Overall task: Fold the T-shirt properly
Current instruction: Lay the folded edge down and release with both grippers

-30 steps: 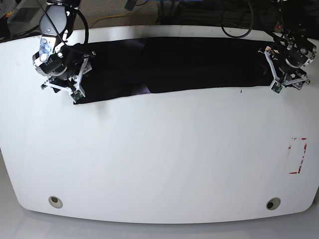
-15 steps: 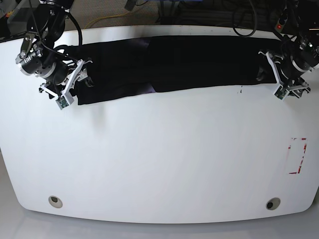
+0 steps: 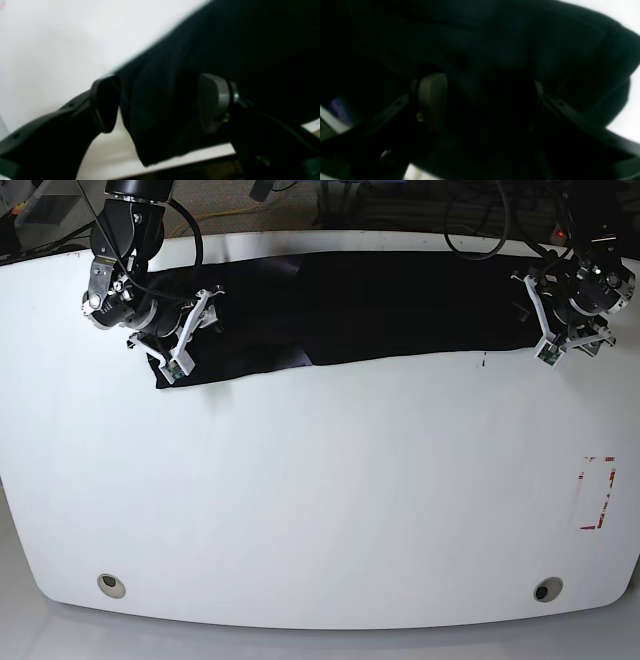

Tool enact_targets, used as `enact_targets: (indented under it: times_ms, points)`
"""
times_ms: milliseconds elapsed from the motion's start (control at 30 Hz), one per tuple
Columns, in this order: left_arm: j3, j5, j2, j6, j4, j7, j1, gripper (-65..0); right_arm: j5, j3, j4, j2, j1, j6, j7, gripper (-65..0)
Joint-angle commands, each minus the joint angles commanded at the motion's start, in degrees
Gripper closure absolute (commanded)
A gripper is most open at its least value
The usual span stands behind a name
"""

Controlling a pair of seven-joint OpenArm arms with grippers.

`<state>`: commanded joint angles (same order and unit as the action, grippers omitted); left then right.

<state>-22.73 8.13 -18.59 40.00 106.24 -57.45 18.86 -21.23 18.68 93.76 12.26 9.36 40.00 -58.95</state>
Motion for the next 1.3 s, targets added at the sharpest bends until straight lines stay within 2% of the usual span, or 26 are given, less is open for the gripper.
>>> enact_targets:
  times_ms: [100,200,367,467,600,700,800,933,1067,1167,1300]
  points:
    - [1.9,0.0,-2.0,0.0,-3.0,2.5,-0.6,-43.9,2.5,-0.1,-4.8,1.3,-2.0,0.00,3.9,-41.5]
    - [5.6,0.0,-4.8,0.0,-6.6,6.9,-2.1,-43.9,4.2,0.0,-11.3,2.9,-5.0,0.00,7.5,-41.5]
    - [6.6,0.6,-5.9,0.0,-8.9,9.0,-5.6,-43.9,4.0,0.0,-15.5,5.8,-8.5,0.00,9.6,-41.5]
    - [4.0,2.5,-5.9,0.0,-6.2,7.5,-7.2,-44.2,4.1,-0.2,-15.4,6.2,-9.1,0.00,9.6,-41.5]
    - [-5.2,9.5,-5.5,0.0,-1.7,0.8,-7.6,-44.6,4.2,-0.2,-15.3,6.2,-9.8,0.00,9.6,-41.5]
    - [-11.4,16.6,-5.5,0.0,-1.8,-4.3,-7.5,-44.7,4.0,-0.2,-15.3,6.0,-9.6,0.00,9.5,-41.5]
    - [-15.5,22.5,-5.4,0.0,-3.9,-5.6,-5.8,-44.7,4.0,-0.2,-15.3,5.9,-9.4,0.00,9.5,-41.5]
    - [-17.1,28.4,-5.5,0.0,-8.4,-5.6,-3.0,-44.7,4.0,-0.2,-15.3,5.8,-9.1,0.00,9.5,-41.5]
    - [-17.2,29.5,-4.7,0.0,-9.4,-5.5,-1.3,-44.7,3.9,-0.2,-15.3,5.8,-9.1,0.00,9.5,-41.5]
    - [-17.9,29.3,-1.3,0.0,-9.3,-5.5,-1.8,-44.7,3.9,-0.2,-15.3,5.8,-9.1,0.00,9.5,-41.5]
    - [-18.5,28.4,2.1,0.0,-8.6,-6.0,-7.6,-44.6,3.9,-0.2,-15.3,5.8,-9.1,0.00,9.6,-41.5]
